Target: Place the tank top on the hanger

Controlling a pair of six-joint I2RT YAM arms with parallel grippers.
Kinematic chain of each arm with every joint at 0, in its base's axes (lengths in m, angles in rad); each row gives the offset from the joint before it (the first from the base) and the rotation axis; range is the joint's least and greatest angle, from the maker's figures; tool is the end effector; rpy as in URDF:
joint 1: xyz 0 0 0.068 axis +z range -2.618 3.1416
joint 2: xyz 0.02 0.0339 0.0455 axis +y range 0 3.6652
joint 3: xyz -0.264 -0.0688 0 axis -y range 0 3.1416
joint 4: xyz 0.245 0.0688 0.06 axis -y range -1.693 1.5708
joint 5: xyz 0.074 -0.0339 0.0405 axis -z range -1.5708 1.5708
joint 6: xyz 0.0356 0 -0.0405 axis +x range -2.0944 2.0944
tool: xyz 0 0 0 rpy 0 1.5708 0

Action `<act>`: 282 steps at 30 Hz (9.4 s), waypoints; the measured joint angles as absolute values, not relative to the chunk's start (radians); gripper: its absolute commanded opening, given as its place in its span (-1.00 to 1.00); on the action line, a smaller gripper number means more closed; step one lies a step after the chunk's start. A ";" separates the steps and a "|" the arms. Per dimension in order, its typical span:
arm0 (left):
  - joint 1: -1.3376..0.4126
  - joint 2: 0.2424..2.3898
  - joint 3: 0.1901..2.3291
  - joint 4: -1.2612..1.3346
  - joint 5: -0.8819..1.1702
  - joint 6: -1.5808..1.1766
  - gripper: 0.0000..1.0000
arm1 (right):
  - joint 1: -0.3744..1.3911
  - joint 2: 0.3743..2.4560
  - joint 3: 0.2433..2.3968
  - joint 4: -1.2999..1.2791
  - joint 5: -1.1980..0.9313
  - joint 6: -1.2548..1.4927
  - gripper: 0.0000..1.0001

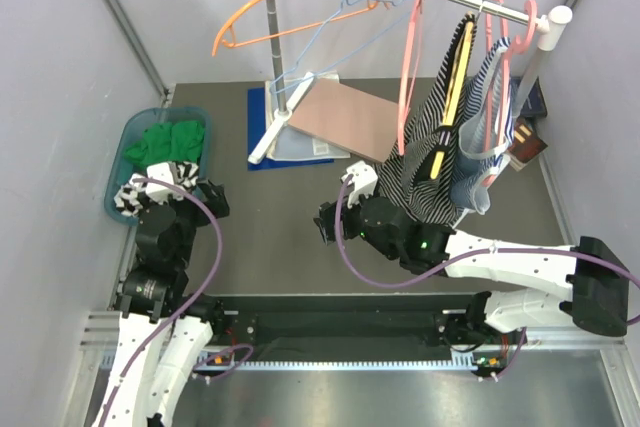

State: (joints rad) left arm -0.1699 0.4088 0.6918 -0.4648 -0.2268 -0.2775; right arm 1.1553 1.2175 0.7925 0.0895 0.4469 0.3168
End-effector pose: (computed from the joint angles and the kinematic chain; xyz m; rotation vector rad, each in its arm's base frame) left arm 0.1030 -0.0096 0.3248 -0.2587 1.7304 -0.1284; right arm 0.1258 0.2470 0.2799 -0.4907 1.8504 0.5830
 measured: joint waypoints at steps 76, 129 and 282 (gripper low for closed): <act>0.259 0.968 1.413 -0.372 0.422 -0.301 -1.00 | 1.153 1.074 0.605 0.094 0.294 0.319 0.99; -0.128 0.904 0.751 -0.456 0.187 -0.212 -1.00 | 1.101 1.876 1.032 0.182 0.233 0.439 -1.00; -0.480 0.899 0.623 -0.256 -0.002 -0.673 0.58 | 1.240 1.253 0.625 0.060 0.567 0.409 -1.00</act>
